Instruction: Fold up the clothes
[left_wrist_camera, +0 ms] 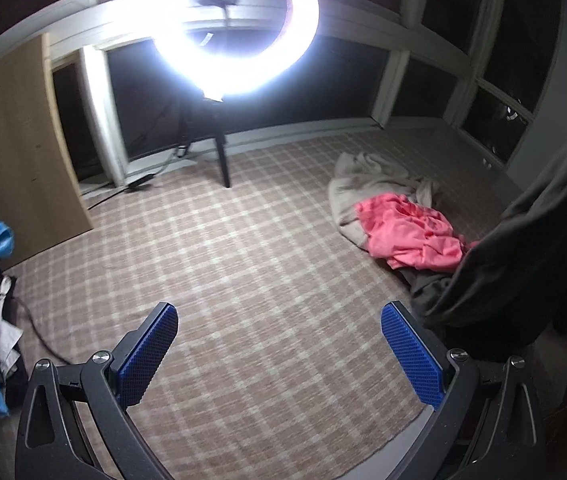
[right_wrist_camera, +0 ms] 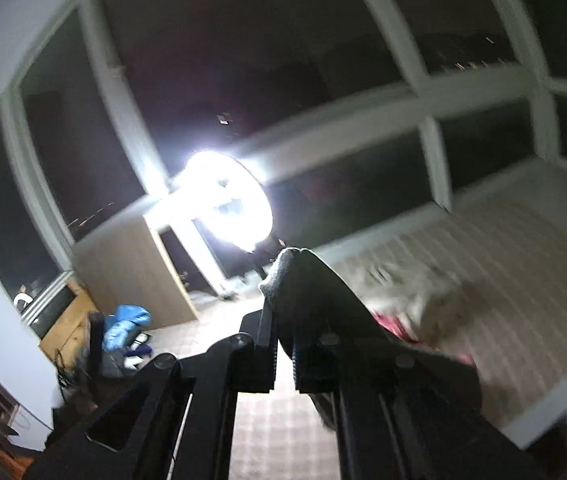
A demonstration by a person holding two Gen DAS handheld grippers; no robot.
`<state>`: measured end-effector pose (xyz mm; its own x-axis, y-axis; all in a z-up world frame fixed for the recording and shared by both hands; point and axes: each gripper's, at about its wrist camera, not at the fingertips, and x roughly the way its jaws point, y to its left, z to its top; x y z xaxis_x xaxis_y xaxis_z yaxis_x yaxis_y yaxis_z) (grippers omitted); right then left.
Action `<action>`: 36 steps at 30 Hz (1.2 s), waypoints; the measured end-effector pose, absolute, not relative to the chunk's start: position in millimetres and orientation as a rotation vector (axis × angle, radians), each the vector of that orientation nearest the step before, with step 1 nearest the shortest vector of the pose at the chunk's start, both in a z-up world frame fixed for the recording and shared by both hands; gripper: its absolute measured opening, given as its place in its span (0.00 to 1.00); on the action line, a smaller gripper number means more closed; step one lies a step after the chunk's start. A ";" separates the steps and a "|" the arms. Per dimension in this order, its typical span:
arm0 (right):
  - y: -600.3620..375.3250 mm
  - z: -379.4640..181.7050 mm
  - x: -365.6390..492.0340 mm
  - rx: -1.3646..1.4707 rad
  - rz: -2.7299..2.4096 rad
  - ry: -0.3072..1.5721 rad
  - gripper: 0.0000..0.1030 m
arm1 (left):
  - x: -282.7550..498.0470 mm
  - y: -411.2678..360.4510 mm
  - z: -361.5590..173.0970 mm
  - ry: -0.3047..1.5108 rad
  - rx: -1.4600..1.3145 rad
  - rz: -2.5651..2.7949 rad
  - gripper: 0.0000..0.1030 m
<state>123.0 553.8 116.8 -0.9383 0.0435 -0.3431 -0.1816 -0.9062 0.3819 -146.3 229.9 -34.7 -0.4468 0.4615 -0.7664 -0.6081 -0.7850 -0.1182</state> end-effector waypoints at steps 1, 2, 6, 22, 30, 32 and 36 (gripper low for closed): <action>540.9 136.5 113.0 -0.465 2.972 0.609 0.05 | -145.9 222.8 -33.1 0.219 -1.107 2.239 0.99; 527.7 152.9 104.2 -0.440 3.030 0.579 0.05 | -145.7 215.9 -31.1 0.206 -1.105 2.251 0.99; 467.7 211.7 61.0 -0.379 3.246 0.430 0.05 | -144.0 177.7 -21.9 0.148 -1.084 2.320 0.99; 451.2 -38.9 -94.2 -1.399 2.805 0.165 0.49 | -160.3 123.2 -104.4 0.065 -1.367 2.328 0.99; 488.5 -197.7 -28.7 -1.713 2.516 0.518 0.49 | -159.5 237.9 -175.2 0.164 -1.494 2.020 0.99; 474.0 -202.0 -20.6 -1.732 2.570 0.535 0.50 | -161.0 243.8 -181.2 0.187 -1.511 2.020 0.99; 433.2 -222.2 -31.9 -1.778 2.578 0.150 0.60 | -169.8 233.5 -186.2 0.187 -1.548 2.054 0.99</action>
<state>-31.9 433.2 -222.2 -0.3569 -0.0484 -0.9329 -0.0598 -0.9954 0.0745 -169.8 233.5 -186.2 -0.1807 0.3446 -0.9212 -0.5055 -0.8360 -0.2135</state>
